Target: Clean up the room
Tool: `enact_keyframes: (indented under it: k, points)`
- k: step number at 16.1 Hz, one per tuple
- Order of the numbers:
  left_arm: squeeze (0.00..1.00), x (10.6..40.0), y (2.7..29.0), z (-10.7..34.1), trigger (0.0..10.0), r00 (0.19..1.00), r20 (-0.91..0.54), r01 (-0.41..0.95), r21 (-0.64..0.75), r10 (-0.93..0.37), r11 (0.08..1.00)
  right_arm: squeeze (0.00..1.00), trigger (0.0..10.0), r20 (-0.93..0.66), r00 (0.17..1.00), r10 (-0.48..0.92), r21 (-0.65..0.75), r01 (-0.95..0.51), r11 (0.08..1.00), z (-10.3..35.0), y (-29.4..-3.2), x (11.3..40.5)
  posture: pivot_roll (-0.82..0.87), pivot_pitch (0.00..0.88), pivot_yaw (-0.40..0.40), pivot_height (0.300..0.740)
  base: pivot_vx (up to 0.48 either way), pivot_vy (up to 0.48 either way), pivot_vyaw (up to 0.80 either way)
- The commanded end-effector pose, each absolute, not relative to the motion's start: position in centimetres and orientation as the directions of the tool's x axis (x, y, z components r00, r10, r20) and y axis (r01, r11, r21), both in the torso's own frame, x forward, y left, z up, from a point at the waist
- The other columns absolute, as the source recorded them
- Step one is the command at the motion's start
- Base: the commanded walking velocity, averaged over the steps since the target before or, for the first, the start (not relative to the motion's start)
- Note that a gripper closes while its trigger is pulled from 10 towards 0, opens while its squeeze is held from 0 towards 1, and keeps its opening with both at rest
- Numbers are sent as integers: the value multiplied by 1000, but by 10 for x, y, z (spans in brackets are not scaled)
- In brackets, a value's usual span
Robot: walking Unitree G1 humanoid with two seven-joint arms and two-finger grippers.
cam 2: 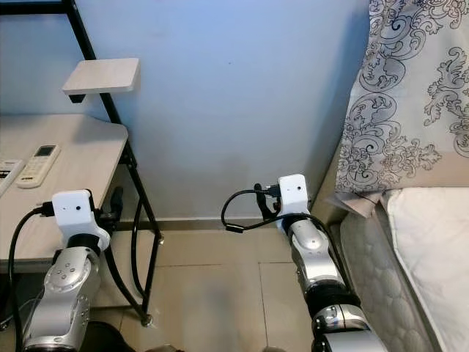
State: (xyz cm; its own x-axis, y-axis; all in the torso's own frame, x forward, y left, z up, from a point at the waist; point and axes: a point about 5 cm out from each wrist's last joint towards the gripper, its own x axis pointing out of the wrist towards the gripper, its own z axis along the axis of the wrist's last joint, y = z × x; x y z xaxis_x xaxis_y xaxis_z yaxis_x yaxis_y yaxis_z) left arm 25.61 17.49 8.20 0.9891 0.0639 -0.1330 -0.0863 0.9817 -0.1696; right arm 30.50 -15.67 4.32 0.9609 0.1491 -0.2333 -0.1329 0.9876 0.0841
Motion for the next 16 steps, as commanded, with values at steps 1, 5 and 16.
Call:
enact_keyframes:
  k: [1, 5, 16]
  points:
    - [0, 282, 132, 78, 10000, 963, -175, 160, -234, -204, 959, 0, 10000, -222, 933, 284, 153, -254, 955, 56, -123, 319, -97, 0, 65, 740, 0, 0, 0]
    - [0, 295, 120, 91, 10000, 944, -135, 274, -189, -301, 943, 0, 10000, -180, 903, 391, 103, -378, 920, 70, -108, 325, -98, 0, 67, 740, 0, 0, 0]
    - [0, 252, 146, 106, 10000, 939, -47, 328, -172, -341, 929, 0, 10000, -122, 910, 397, 66, -392, 918, 78, -140, 285, -119, 0, 85, 740, 0, 0, 0]
